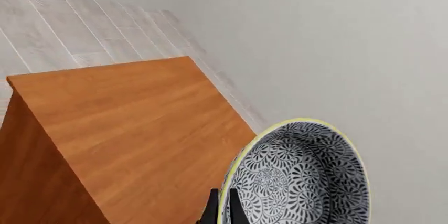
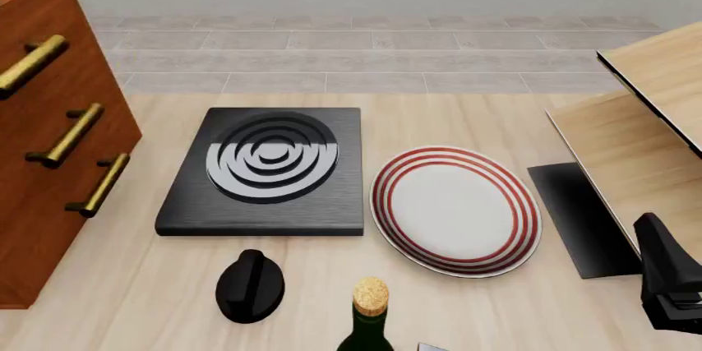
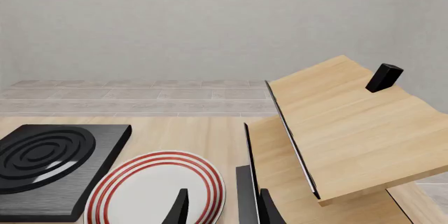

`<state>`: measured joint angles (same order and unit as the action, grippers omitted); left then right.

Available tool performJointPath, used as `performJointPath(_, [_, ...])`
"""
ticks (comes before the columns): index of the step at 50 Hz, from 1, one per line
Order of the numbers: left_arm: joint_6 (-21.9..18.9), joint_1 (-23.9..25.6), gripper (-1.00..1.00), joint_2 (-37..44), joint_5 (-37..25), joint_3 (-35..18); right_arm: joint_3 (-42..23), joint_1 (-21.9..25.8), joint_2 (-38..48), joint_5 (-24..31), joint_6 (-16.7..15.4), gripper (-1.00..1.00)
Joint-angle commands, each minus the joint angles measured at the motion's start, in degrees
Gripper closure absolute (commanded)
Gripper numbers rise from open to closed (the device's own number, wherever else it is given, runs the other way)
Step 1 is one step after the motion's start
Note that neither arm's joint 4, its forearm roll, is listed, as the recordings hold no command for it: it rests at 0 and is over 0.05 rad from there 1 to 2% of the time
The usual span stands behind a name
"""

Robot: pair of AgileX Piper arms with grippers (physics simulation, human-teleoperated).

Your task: Put the bowl on the top of the cabinet.

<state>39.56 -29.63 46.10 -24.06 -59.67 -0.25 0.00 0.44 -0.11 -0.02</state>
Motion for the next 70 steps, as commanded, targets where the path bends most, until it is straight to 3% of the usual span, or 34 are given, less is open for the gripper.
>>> performJointPath(1, [2.0,-5.6,1.0,5.1,2.2,-0.8,0.0,0.0,0.0,0.0,0.0,-1.0])
performJointPath(7, [2.6,-10.3,1.0,9.1,3.6,-2.4,0.0,0.0,0.0,0.0,0.0,-1.0])
performJointPath(17, [3.3,-12.9,1.0,11.2,3.9,-4.7,0.0,0.0,0.0,0.0,0.0,-1.0])
performJointPath(42, [0.7,-14.0,1.0,15.7,1.3,-8.6,0.0,0.0,0.0,0.0,0.0,-1.0])
performJointPath(70, [-3.6,-14.4,1.0,17.6,0.8,-7.8,0.0,0.0,0.0,0.0,0.0,-1.0])
